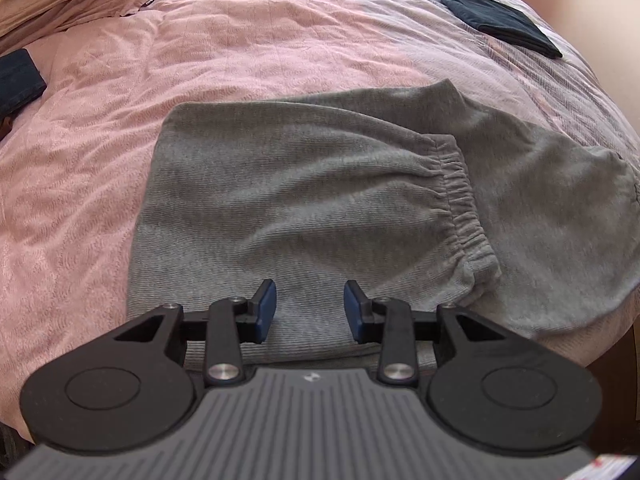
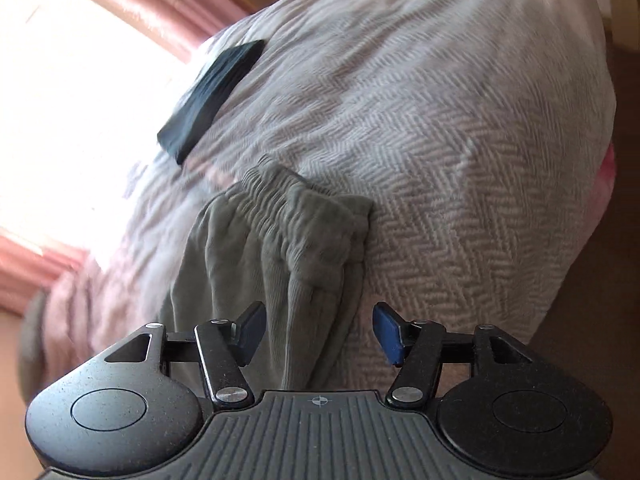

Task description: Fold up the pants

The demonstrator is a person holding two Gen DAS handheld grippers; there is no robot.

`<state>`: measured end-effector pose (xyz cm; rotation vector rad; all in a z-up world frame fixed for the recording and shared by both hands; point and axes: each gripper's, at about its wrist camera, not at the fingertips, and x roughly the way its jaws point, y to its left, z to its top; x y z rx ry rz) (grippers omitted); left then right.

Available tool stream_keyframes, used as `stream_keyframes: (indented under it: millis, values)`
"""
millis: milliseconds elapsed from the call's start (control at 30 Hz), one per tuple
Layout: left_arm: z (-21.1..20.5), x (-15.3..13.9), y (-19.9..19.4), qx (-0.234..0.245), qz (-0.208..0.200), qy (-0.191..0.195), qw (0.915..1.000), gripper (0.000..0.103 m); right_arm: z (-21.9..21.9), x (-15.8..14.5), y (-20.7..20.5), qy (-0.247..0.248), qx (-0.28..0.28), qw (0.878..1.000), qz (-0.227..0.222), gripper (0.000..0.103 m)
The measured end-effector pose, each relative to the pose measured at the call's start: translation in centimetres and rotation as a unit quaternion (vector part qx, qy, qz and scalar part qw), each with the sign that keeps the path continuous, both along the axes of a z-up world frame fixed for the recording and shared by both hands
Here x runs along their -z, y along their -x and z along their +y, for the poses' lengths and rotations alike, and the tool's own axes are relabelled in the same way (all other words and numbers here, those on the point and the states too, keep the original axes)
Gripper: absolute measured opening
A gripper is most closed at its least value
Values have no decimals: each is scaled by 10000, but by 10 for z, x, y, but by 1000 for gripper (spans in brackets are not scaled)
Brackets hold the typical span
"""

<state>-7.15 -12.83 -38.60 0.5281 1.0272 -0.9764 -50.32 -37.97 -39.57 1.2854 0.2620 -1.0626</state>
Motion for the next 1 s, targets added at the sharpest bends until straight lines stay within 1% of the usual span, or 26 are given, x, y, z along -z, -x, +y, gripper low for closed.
stream_keyframes:
  millis: [67, 100, 133, 167, 233, 267, 300, 333, 367, 467, 500, 533, 567, 600, 633, 667, 700, 733, 767, 800, 833, 900, 967, 1000]
  values:
    - [-4, 1, 0, -71, 25, -53, 10000, 31, -9, 12, 4, -54, 194, 9994, -279, 56]
    - [-7, 1, 1, -104, 37, -79, 9999, 31, -13, 13, 2, -101, 280, 9993, -248, 55]
    - [-10, 1, 1, -122, 52, -94, 9999, 31, -16, 9, -5, -50, 297, 9995, -75, 54]
    - [-12, 0, 2, -117, 56, -100, 9999, 31, -18, 1, -13, 84, 196, 9997, 152, 51]
    - [-19, -2, 5, -49, 38, -133, 9999, 31, -10, -21, -37, 583, -61, 9948, 834, 41]
    - [-24, -2, 8, -3, 27, -153, 9999, 31, -4, -29, -46, 786, -142, 9898, 1180, 27]
    - [-28, -3, 10, 49, 17, -169, 9998, 31, 1, -35, -54, 1012, -231, 9854, 1352, 20]
    - [-33, -3, 13, 111, -9, -184, 9998, 31, 5, -39, -56, 1189, -273, 9844, 1270, 19]
    - [-36, -3, 15, 173, -33, -184, 9997, 31, 8, -42, -55, 1319, -264, 9851, 1074, 17]
    - [-47, -2, 22, 374, -113, -207, 9990, 31, 10, -42, -46, 1718, -283, 9846, 138, 17]
    - [-50, 0, 23, 417, -133, -251, 9987, 31, 7, -35, -42, 1696, -251, 9852, -79, 16]
    - [-53, 3, 24, 438, -128, -305, 9985, 31, 2, -25, -37, 1569, -152, 9874, -104, 16]
    - [-55, 6, 24, 442, -113, -349, 9983, 31, -3, -9, -32, 1325, 10, 9911, 124, 17]
    - [-57, 8, 24, 439, -102, -381, 9983, 31, -10, 9, -26, 918, 152, 9950, 354, 16]
    - [-58, 9, 25, 433, -101, -418, 9981, 31, -20, 32, -14, 457, 291, 9984, 178, 16]
    - [-58, 9, 25, 435, -110, -427, 9981, 31, -22, 40, -3, 303, 428, 9984, -222, 18]
    - [-57, 9, 24, 443, -122, -417, 9981, 31, -23, 38, 2, 273, 445, 9977, -425, 24]
    - [-57, 10, 24, 438, -126, -427, 9980, 32, -23, 34, 4, 309, 355, 9978, -463, 30]
    - [-57, 10, 23, 416, -121, -466, 9980, 32, -23, 28, 4, 327, 273, 9985, -352, 44]
    - [-56, 11, 21, 371, -111, -490, 9980, 32, -23, 23, 6, 312, 235, 9991, -176, 51]
    - [-55, 10, 19, 291, -82, -472, 9984, 32, -21, 22, 10, 358, 217, 9990, -184, 52]
    - [-51, 9, 13, 136, 19, -402, 9991, 32, -20, 29, 19, 329, 165, 9984, -424, 52]
    - [-47, 9, 8, -20, 85, -365, 9993, 32, -22, 38, 21, 255, -55, 9959, -872, 52]
    - [-45, 10, 6, -86, 98, -349, 9993, 32, -25, 44, 19, 252, -213, 9946, -985, 52]
